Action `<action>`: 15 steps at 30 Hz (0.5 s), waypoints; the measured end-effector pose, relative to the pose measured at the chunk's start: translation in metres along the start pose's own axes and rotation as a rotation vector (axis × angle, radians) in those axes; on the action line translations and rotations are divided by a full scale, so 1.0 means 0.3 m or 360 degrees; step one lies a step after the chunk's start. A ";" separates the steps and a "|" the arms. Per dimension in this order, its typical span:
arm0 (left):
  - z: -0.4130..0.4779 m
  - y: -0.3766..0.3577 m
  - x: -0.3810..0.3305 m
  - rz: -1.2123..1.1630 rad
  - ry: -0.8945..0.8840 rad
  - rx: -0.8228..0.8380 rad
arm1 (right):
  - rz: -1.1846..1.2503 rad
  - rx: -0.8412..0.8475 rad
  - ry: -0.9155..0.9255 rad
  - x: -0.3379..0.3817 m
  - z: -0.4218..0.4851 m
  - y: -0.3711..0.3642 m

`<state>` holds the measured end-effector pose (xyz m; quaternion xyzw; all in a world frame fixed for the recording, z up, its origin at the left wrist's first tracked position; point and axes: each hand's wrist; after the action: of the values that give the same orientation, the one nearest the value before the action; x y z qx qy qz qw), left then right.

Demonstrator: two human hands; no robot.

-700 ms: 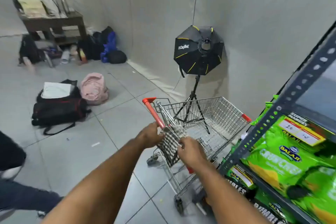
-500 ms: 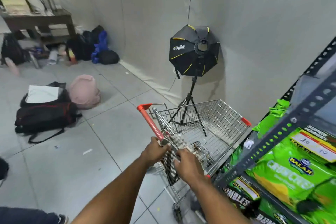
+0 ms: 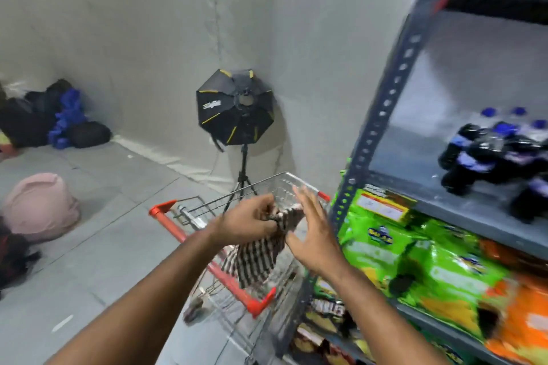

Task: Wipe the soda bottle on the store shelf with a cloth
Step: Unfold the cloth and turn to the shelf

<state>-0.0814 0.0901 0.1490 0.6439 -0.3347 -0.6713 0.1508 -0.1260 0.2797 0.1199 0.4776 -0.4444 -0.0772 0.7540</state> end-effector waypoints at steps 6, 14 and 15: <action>0.116 -0.065 -0.473 0.0226 -0.0474 0.0017 | -0.0291 -0.0253 -0.0021 -0.030 -0.253 0.504; 0.262 -0.452 -0.882 0.0050 -0.0386 -0.0393 | -0.0340 -0.1097 0.0250 -0.203 -0.647 0.715; 0.281 -0.520 -0.930 -0.0228 -0.0419 -0.0290 | -0.0362 -0.1102 0.0272 -0.244 -0.691 0.727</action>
<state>-0.0922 0.4022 0.2571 0.5565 -0.2427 -0.7862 0.1151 -0.0822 0.5703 0.2173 0.2455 -0.2716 -0.2661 0.8917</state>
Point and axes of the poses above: each hand's wrist, its own z-axis towards the middle knuckle, its own y-axis out of the back of the hand, x = y × z, and after that the axes turned 15 degrees about x, right-handed
